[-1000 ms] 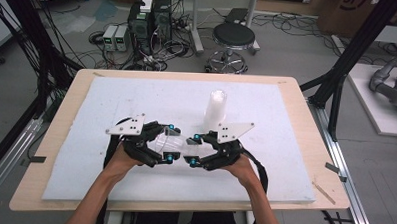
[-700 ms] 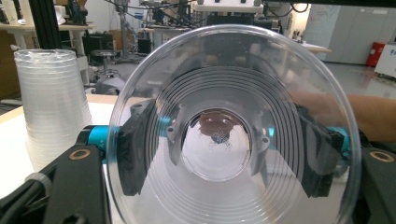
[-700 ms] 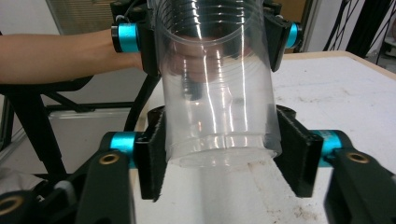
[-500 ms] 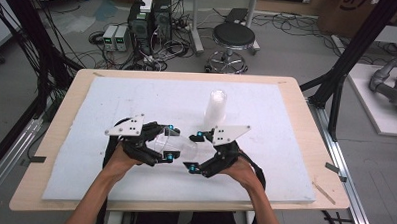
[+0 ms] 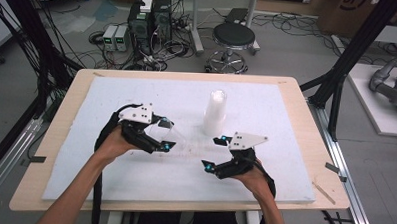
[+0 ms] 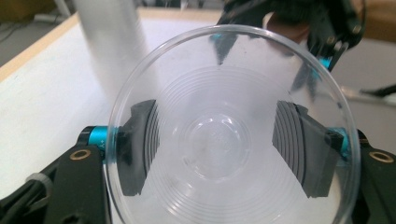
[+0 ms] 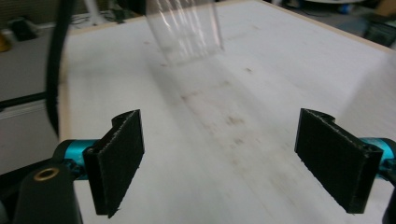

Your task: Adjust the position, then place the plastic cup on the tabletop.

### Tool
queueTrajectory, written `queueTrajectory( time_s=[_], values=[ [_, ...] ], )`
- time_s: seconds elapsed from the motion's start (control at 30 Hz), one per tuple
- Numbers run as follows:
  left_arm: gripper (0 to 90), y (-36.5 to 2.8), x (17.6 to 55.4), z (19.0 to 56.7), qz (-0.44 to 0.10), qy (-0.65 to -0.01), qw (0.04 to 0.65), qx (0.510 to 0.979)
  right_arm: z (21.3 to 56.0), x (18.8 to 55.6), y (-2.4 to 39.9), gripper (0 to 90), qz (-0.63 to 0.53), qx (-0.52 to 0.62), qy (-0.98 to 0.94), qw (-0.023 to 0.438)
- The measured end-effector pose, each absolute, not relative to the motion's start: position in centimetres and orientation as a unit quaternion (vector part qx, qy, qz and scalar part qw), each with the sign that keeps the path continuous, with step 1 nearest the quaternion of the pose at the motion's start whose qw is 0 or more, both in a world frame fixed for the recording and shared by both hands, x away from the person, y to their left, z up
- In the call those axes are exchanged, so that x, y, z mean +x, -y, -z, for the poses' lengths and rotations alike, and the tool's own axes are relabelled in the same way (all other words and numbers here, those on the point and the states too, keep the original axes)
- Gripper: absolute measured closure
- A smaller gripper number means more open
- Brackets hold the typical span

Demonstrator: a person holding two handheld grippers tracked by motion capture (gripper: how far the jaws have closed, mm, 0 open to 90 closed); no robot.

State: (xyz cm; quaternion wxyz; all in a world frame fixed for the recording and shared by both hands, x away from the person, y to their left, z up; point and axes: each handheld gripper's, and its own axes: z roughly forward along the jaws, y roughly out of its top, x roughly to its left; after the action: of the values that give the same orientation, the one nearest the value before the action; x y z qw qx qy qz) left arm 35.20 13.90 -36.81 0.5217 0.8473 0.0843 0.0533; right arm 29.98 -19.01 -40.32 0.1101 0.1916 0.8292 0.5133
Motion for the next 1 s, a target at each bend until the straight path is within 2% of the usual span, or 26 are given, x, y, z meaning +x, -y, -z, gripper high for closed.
queueTrajectory(
  time_s=[0.1,0.23,0.47,1.0],
  values=[
    [31.4,-14.1,36.2,36.5,-0.064,-0.087,0.476,0.873,41.5,29.7,20.9,16.0,-0.498,0.247,-0.819,0.145],
    [31.4,-14.0,37.6,36.5,-0.075,-0.088,0.416,0.902,42.5,29.6,22.3,16.0,-0.494,0.287,-0.805,0.159],
    [31.5,-13.4,39.9,36.6,-0.069,-0.088,0.362,0.925,44.6,29.3,25.1,16.0,-0.468,0.362,-0.784,0.189],
    [31.7,-12.4,40.8,36.6,-0.078,-0.085,0.34,0.933,45.4,29.2,26.4,16.0,-0.464,0.388,-0.771,0.201]
  ],
)
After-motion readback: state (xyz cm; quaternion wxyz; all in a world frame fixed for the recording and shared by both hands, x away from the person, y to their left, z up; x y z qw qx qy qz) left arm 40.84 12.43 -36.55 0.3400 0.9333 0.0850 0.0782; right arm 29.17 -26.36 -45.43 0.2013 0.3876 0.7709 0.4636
